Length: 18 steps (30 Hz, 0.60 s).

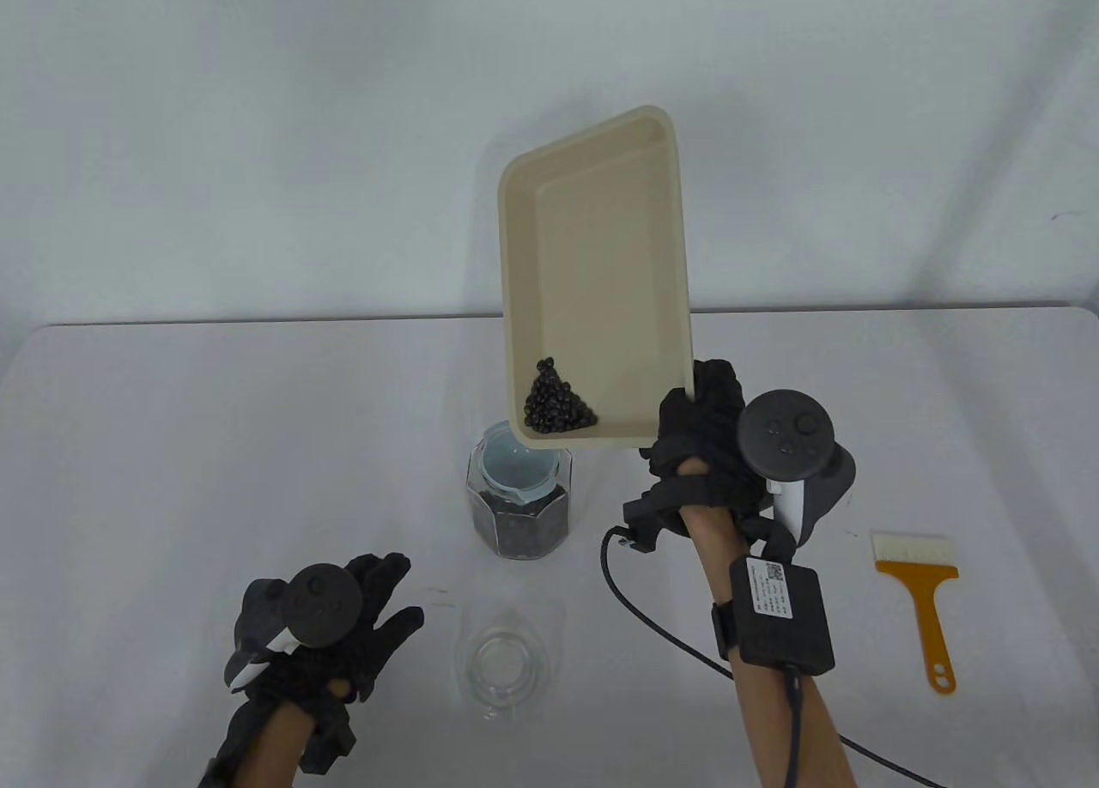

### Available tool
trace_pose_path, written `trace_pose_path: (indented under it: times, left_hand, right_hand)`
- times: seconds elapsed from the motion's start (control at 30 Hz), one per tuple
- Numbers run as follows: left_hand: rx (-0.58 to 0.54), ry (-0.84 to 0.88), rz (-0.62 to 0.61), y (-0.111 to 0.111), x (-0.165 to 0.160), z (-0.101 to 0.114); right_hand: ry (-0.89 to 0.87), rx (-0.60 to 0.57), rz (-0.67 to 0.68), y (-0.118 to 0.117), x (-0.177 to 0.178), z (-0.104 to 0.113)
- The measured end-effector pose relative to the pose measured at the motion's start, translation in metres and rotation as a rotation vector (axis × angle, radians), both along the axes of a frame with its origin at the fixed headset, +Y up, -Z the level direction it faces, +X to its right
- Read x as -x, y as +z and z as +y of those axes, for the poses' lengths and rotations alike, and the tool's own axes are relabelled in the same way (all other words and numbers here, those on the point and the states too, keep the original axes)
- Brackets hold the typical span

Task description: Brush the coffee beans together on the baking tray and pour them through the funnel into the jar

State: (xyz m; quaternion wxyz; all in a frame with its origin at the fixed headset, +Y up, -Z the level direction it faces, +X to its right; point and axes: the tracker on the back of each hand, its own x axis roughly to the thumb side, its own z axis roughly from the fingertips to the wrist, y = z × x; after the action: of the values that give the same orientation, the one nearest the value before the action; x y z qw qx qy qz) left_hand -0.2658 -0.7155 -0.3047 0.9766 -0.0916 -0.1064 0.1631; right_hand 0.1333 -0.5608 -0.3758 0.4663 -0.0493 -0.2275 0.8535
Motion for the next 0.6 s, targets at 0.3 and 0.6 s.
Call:
trace_pose_path:
  times: [0.3, 0.6]
  left_hand:
    - [-0.008, 0.005, -0.004, 0.0, 0.0, 0.001]
    - [-0.01, 0.006, -0.003, 0.0, 0.001, 0.001]
  right_hand:
    - [0.118, -0.033, 0.004, 0.001, 0.013, 0.004]
    - [0.15, -0.036, 0.01, 0.002, 0.018, 0.004]
